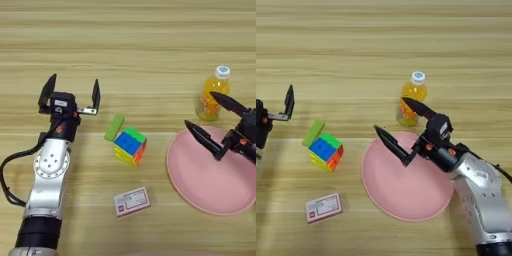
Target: Move the objects on the table
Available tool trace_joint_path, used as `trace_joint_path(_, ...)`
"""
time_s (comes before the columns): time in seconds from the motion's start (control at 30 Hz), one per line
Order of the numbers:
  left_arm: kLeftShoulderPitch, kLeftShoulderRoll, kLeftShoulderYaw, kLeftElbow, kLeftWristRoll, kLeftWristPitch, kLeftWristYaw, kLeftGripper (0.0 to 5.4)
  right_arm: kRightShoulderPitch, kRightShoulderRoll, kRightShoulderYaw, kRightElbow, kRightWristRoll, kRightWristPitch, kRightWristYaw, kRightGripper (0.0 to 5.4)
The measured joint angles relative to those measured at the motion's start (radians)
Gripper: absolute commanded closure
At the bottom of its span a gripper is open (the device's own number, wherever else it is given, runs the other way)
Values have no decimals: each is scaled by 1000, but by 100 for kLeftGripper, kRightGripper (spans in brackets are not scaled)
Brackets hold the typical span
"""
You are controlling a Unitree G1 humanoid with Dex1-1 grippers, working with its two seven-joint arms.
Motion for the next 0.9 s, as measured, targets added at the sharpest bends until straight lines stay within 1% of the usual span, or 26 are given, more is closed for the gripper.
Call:
trace_joint_path(0.03,0,0,0,0,-1,5,-2,0,1,-13,5,-7,0,9,19,5)
trace_joint_path(0.13,5,1,0,-8,-4,14,-9,0,9,-16,9,-15,0,20,23,5)
trace_joint_path(0.23,37,8,1,-40,-20,33,-24,0,56,-6,5,-25,-6,18,3,5)
trace_joint_path(0.33,77,15,1,-80,-29,53,-52,0,105,17,-4,-42,-21,5,-33,5)
trace_joint_path(0.43,117,25,-3,-130,-58,80,-93,0,143,26,-3,-70,-35,0,-52,5)
trace_joint_path(0.53,188,56,-19,-205,-117,115,-181,0,179,35,-2,-93,-53,-14,-73,5)
trace_joint_path(0.6,219,67,-19,-236,-151,140,-215,0,187,36,-1,-107,-55,-13,-83,5)
trace_joint_path(0.63,241,80,-18,-262,-180,164,-244,0,188,36,-2,-123,-54,-13,-92,5)
trace_joint_path(0.7,270,102,-18,-294,-214,183,-283,0,189,36,-2,-133,-54,-13,-94,5)
trace_joint_path(0.77,306,130,-18,-320,-238,202,-330,0,192,36,-2,-142,-55,-12,-102,5)
trace_joint_path(0.83,333,149,-20,-327,-255,210,-367,0,195,36,-2,-146,-59,-12,-109,5)
trace_joint_path(0.9,353,169,-25,-333,-261,216,-402,0,197,36,-2,-147,-65,-13,-114,5)
